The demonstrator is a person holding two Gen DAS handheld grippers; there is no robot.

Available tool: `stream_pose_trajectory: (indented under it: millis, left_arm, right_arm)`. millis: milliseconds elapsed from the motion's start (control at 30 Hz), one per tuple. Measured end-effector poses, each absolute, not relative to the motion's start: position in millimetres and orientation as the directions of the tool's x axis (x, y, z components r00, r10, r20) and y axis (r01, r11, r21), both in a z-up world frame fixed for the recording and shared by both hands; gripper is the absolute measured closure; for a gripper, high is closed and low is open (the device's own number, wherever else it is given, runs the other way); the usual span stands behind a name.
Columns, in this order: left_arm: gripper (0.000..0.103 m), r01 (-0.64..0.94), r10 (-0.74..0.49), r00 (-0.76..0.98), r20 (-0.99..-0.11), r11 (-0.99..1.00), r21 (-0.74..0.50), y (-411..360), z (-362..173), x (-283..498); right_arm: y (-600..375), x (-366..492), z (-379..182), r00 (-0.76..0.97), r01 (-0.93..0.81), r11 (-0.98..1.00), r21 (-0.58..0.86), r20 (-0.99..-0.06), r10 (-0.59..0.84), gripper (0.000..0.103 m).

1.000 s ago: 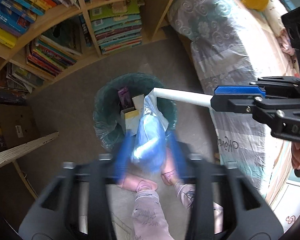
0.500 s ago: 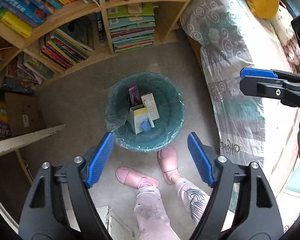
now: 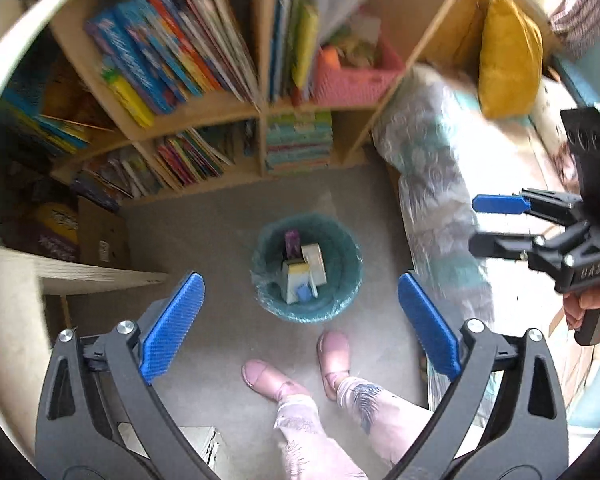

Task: Collect trash
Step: 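Swing both open tools from the wastebasket back to the table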

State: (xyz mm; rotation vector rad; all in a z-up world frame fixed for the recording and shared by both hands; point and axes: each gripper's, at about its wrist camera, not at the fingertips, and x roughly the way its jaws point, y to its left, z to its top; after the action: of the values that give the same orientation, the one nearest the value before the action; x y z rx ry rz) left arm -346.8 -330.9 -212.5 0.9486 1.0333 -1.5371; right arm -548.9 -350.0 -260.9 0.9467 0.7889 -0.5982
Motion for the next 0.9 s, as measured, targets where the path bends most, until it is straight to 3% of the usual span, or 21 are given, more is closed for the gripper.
stream_pose_trajectory:
  millis: [433,900]
  left_arm:
    - [0.007,1.000,-0.507,-0.024,-0.862,0.004,-0.030,-247,-92,-226]
    - [0.007,0.986,-0.488,0.129,-0.863,0.158,0.058,-113,-63,-33]
  right_arm:
    - [-295,-442,-142,0.650,0.603,0.704,0.375,-0.743,-0.160,0.017]
    - [-186,-253,-81,0.696,0.434,0.853,0.290,-0.709,-0.113,0.016]
